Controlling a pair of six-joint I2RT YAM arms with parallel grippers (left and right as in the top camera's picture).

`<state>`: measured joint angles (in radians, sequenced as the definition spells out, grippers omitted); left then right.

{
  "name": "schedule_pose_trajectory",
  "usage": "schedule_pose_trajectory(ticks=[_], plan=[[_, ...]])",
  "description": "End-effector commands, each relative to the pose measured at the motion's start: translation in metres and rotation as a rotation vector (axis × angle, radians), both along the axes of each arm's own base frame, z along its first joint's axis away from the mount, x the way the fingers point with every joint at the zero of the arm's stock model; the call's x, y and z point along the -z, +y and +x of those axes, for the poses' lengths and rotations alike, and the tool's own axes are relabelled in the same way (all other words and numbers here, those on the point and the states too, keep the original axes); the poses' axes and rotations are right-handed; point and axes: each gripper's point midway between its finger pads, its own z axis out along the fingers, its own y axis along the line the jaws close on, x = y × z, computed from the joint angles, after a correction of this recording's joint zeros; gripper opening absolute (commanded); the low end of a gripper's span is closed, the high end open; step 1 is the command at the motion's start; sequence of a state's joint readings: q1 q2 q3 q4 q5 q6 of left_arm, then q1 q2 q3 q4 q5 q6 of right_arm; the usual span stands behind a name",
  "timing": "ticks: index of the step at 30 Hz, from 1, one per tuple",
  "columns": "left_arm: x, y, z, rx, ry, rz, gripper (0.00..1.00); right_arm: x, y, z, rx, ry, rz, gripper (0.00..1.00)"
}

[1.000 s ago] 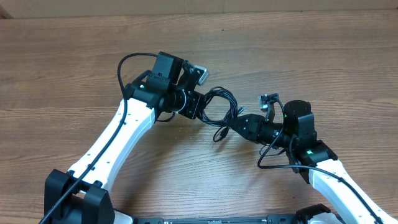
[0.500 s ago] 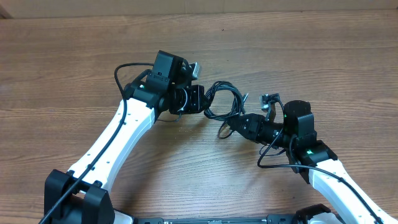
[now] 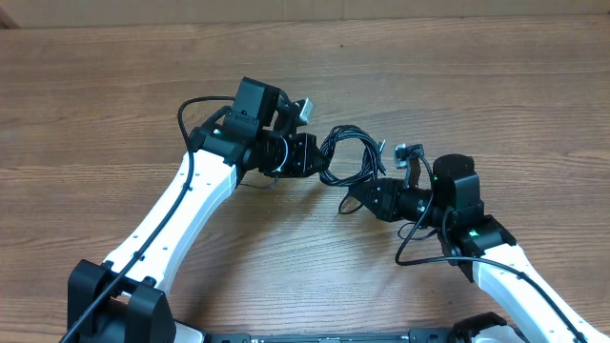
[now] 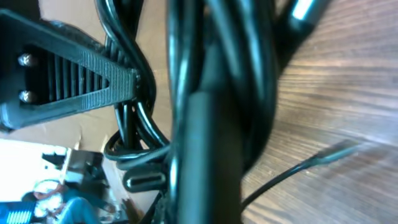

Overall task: Untangle cables
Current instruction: 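Grasp a cable strand with the right gripper beside the left gripper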

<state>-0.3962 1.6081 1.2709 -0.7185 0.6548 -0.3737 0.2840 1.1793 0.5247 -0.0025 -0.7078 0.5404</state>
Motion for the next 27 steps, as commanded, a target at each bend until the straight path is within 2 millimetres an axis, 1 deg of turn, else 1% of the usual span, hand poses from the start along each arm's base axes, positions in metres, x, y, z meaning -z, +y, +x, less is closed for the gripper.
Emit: schedule_pose_trajectory(ticks=[1, 5, 7, 9, 13, 18, 21, 24, 27], plan=[[-0.012, 0.003, -0.002, 0.172, -0.203, 0.042, 0.04, -0.004, -0.003, 0.008, 0.021, -0.034, -0.024, 0.04], [0.005, 0.031, 0.021, 0.084, -0.270, 0.253, 0.04, 0.004, -0.005, 0.003, 0.020, 0.008, -0.037, 0.04], [0.010, 0.045, 0.031, 0.039, -0.297, 0.343, 0.04, 0.008, -0.006, 0.000, 0.020, 0.035, -0.045, 0.04], [0.012, 0.053, 0.036, 0.014, -0.313, 0.392, 0.04, 0.011, -0.005, -0.004, 0.013, 0.054, -0.046, 0.04], [0.012, 0.055, 0.038, 0.009, -0.321, 0.405, 0.04, 0.002, 0.004, -0.013, -0.060, 0.054, 0.012, 0.04], [0.012, 0.055, 0.038, 0.048, -0.349, 0.414, 0.04, -0.014, 0.014, -0.023, -0.152, 0.029, 0.087, 0.04], [0.011, 0.054, 0.039, 0.053, -0.360, 0.411, 0.04, -0.030, 0.021, -0.029, -0.217, 0.000, 0.153, 0.04], [0.011, 0.053, 0.040, 0.059, -0.372, 0.411, 0.04, -0.046, 0.026, -0.029, -0.241, -0.013, 0.214, 0.04], [0.010, 0.051, 0.040, 0.063, -0.374, 0.399, 0.04, -0.061, 0.028, -0.023, -0.226, -0.033, 0.259, 0.04]])
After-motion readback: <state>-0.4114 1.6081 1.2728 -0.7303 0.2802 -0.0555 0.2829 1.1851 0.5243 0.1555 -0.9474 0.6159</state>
